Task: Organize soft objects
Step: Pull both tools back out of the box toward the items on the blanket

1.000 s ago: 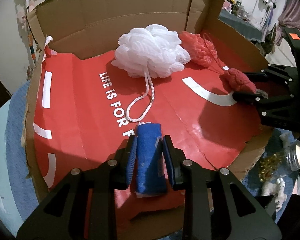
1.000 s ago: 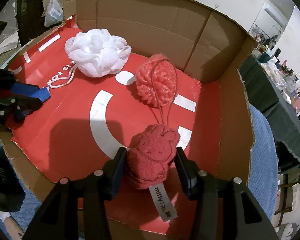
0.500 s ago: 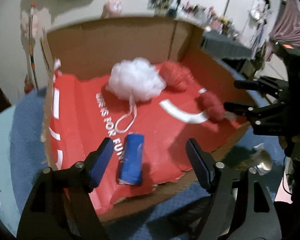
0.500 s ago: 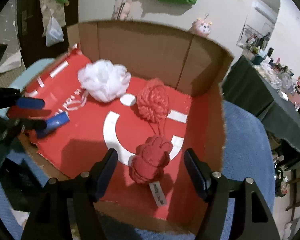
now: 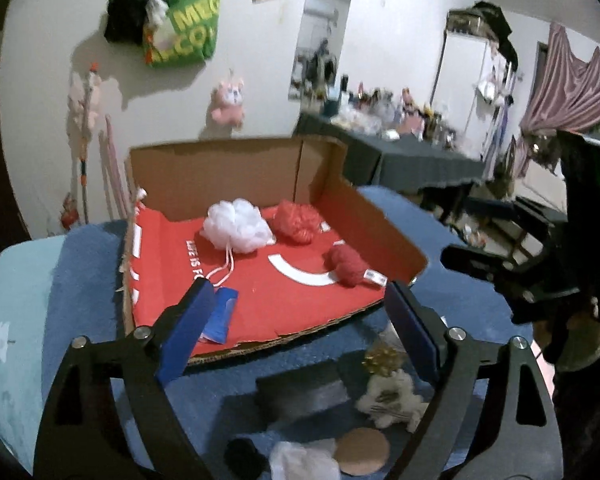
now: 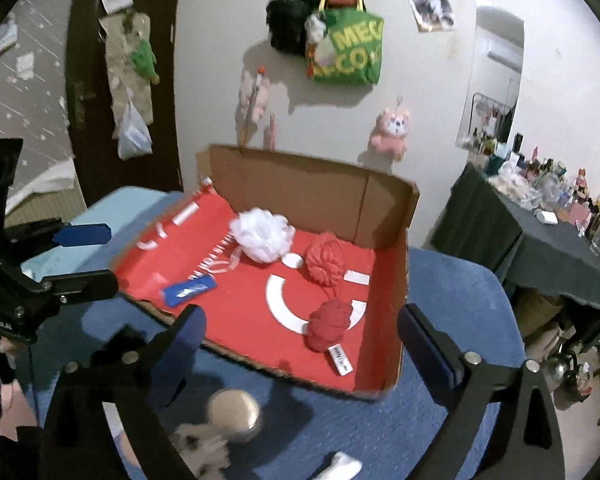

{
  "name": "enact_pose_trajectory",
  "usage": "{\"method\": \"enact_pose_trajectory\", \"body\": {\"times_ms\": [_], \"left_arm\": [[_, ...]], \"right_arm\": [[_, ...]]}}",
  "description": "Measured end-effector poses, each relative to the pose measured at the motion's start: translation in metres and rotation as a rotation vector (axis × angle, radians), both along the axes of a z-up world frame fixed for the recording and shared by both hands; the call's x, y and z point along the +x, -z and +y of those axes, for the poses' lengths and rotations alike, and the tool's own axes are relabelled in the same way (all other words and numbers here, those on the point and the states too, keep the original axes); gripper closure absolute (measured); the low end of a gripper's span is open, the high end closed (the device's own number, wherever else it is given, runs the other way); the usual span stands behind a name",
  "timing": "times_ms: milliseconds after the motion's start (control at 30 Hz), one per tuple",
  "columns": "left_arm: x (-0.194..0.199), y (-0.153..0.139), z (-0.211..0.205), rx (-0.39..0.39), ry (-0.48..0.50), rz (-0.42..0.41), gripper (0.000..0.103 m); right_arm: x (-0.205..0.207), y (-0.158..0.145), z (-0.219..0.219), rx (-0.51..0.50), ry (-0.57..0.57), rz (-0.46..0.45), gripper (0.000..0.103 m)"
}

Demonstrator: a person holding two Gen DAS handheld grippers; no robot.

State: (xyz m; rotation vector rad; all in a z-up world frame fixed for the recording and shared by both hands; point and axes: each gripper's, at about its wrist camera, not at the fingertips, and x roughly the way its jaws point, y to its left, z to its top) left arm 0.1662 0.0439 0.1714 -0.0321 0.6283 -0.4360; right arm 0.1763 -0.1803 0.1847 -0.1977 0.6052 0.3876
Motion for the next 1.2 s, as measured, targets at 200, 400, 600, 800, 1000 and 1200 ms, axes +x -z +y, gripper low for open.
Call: {"method": "enact_pose_trajectory", "body": {"times_ms": [200, 400, 600, 800, 1000, 1200], "left_arm": [[-0.054, -0.015, -0.005, -0.008, -0.067, -0.136, 0.005], [-0.105, -0.014, -0.011, -0.009, -0.129, -0.256, 0.002], [-0.136, 0.004, -0.018, -0.003, -0.178, -0.282, 0.002], [-0.146, 0.033, -0.023, 0.002, -0.192, -0.239, 0.002], [-0.144, 0.073, -0.025, 0.023, -0.201, -0.143, 0.002], [-0.136, 0.1, -0.02, 0.034, -0.212, -0.051, 0.002]], "right_arm": [[-0.062, -0.012, -0.001, 0.045, -0.005, -0.099, 0.0], [-0.108, -0.005, -0.01, 0.071, 0.027, -0.156, 0.0], [-0.138, 0.019, -0.018, 0.085, 0.077, -0.161, 0.0], [-0.148, 0.057, -0.027, 0.114, 0.107, -0.118, 0.0], [-0.145, 0.09, -0.028, 0.125, 0.119, -0.059, 0.0], [-0.139, 0.112, -0.028, 0.133, 0.12, 0.001, 0.0]]}}
